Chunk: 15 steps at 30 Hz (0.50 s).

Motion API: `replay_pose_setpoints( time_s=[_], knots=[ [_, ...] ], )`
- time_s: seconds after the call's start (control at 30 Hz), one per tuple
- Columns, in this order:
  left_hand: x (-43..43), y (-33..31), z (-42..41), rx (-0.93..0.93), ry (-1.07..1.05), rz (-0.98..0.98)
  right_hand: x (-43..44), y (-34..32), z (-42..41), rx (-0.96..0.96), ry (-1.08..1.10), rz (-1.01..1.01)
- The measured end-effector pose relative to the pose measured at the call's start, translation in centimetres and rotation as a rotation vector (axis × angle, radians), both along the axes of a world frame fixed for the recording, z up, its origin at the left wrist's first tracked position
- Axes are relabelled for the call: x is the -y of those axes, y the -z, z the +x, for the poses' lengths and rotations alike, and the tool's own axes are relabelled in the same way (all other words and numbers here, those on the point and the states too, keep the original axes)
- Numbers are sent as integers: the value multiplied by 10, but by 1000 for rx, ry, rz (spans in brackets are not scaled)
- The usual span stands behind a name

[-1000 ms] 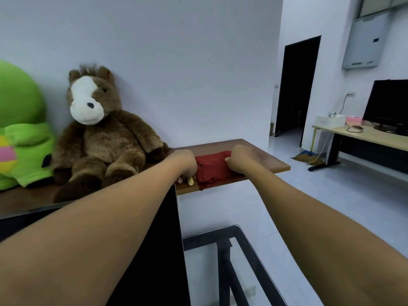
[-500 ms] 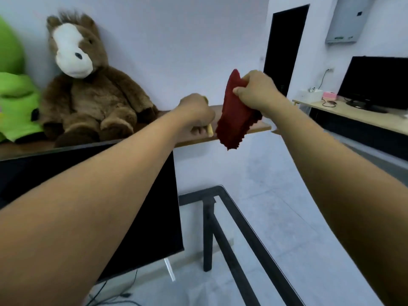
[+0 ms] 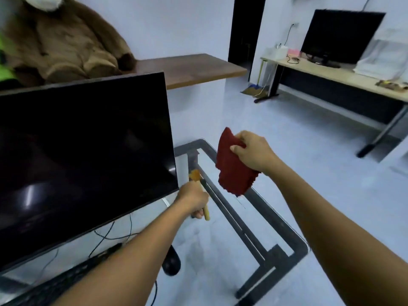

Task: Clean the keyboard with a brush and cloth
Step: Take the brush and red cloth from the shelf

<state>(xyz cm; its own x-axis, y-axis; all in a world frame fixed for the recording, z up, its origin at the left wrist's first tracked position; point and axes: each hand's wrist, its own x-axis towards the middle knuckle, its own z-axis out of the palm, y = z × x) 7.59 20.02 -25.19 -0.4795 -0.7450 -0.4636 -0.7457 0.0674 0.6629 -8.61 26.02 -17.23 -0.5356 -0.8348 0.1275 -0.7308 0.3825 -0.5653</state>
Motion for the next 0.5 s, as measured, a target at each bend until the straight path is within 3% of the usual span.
replay_pose_setpoints(
  time_s=[0.3,0.5],
  knots=[
    [-36,112,43,93,-107,153,-44,143,46,225,-109,196],
    [-49,148,37,141,-115,205,-51,219,18,282,90,307]
  ],
)
